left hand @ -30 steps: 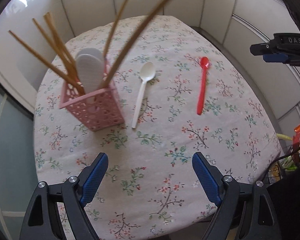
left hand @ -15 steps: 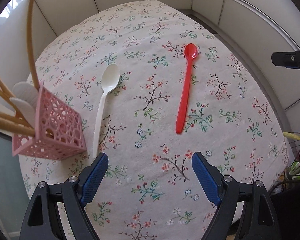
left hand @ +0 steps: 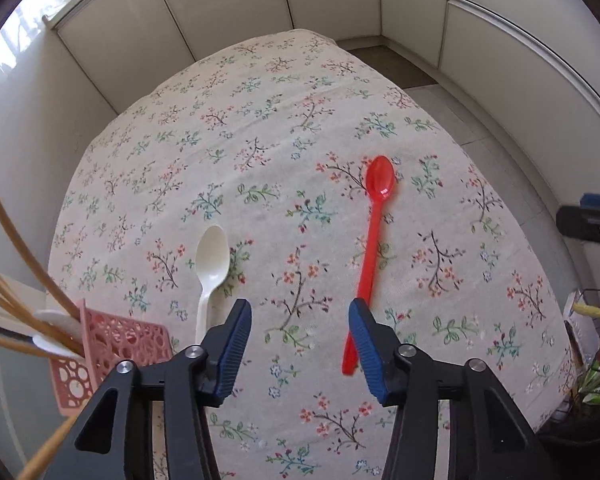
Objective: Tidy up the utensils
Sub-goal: 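Lower left tool onto the white plastic spoon and close on it, then lift white spoon with left tool while right tool grasps the red spoon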
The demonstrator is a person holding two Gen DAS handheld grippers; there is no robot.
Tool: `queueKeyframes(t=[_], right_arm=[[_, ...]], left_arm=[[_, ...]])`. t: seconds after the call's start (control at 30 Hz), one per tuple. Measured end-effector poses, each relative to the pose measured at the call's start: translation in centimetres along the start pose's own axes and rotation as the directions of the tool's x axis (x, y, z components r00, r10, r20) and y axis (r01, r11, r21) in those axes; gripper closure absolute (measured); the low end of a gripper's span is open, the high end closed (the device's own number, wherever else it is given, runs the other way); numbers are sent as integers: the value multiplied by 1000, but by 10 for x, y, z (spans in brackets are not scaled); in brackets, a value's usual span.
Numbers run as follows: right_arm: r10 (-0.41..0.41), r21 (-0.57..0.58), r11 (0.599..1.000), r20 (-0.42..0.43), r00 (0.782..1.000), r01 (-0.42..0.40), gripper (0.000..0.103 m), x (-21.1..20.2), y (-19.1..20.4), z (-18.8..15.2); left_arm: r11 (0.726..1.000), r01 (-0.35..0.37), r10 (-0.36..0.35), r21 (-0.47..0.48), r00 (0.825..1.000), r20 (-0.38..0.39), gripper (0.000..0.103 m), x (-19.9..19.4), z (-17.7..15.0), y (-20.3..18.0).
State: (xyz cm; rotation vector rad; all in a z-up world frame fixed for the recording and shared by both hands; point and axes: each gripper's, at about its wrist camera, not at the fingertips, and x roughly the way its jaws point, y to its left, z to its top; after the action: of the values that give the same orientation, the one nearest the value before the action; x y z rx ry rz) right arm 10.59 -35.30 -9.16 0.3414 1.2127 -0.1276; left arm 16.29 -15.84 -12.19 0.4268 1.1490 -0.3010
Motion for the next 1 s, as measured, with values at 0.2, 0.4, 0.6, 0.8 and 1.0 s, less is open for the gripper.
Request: queueKeyframes(t=[0.2, 0.4, 0.6, 0.8, 1.0], right_arm=[[-29, -4, 1000, -14, 999, 29, 38, 9, 3, 5], [-19, -7, 1000, -17, 1000, 19, 38, 10, 7, 7], [-18, -13, 1000, -26, 1000, 17, 38, 14, 13, 8], [-11, -17, 1000, -37, 999, 11, 38, 18, 19, 9], [12, 22, 1000, -58, 998, -11, 38, 28, 16, 14]], left_arm=[[996, -72, 69, -54, 996, -52, 62, 30, 30, 19], [983, -163, 146, -90, 975, -169, 62, 68, 41, 50], [985, -150, 136, -87, 979, -151, 74, 84, 42, 56], [975, -203, 190, -93, 973, -134, 96, 93, 47, 57], [981, -158, 152, -113, 987, -57, 100, 72, 44, 59]])
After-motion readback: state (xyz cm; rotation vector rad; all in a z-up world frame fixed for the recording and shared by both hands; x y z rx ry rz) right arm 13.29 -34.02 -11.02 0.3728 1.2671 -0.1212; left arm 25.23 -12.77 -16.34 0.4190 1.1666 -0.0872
